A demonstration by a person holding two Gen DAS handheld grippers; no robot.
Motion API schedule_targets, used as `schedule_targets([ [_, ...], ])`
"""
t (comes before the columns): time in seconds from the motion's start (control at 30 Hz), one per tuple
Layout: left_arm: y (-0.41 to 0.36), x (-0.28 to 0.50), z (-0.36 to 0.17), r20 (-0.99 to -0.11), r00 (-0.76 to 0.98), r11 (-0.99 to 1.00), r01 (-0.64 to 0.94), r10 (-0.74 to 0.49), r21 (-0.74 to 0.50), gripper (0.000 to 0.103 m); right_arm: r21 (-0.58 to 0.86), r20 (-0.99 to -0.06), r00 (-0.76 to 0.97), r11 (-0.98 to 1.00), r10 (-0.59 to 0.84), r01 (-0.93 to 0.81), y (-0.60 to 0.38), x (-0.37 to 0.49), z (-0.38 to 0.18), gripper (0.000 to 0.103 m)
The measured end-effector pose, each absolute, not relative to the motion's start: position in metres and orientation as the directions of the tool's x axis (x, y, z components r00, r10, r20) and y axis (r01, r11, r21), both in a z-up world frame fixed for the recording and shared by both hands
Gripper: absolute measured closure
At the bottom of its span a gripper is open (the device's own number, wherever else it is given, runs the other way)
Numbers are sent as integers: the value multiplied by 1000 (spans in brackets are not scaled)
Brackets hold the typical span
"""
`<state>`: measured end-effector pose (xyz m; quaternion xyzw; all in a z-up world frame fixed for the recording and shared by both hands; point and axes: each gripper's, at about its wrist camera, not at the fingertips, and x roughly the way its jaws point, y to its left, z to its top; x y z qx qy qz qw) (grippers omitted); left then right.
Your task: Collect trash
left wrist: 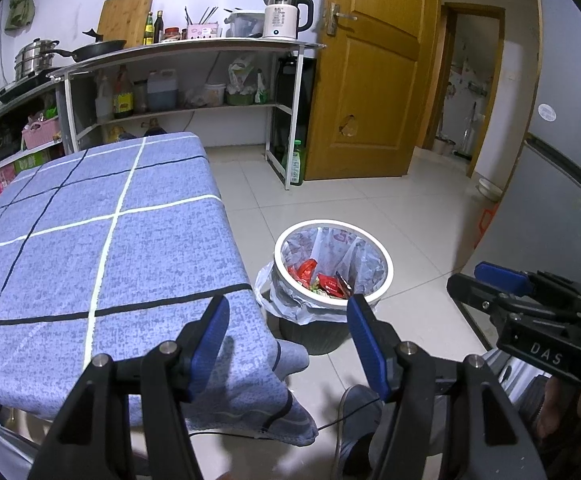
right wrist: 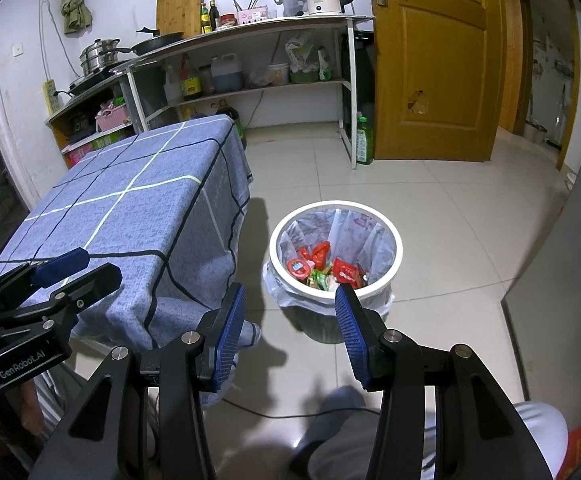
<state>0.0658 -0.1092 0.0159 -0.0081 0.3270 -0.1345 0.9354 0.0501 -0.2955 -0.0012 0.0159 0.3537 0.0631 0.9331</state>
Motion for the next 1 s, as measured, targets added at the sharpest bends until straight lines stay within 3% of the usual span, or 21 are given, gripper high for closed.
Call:
schedule_targets([
  [1.0,-116,67,11,-619,746,968,225,-245,-112,40,76,-669,732,992,129,-106,-301,57,-3,56],
])
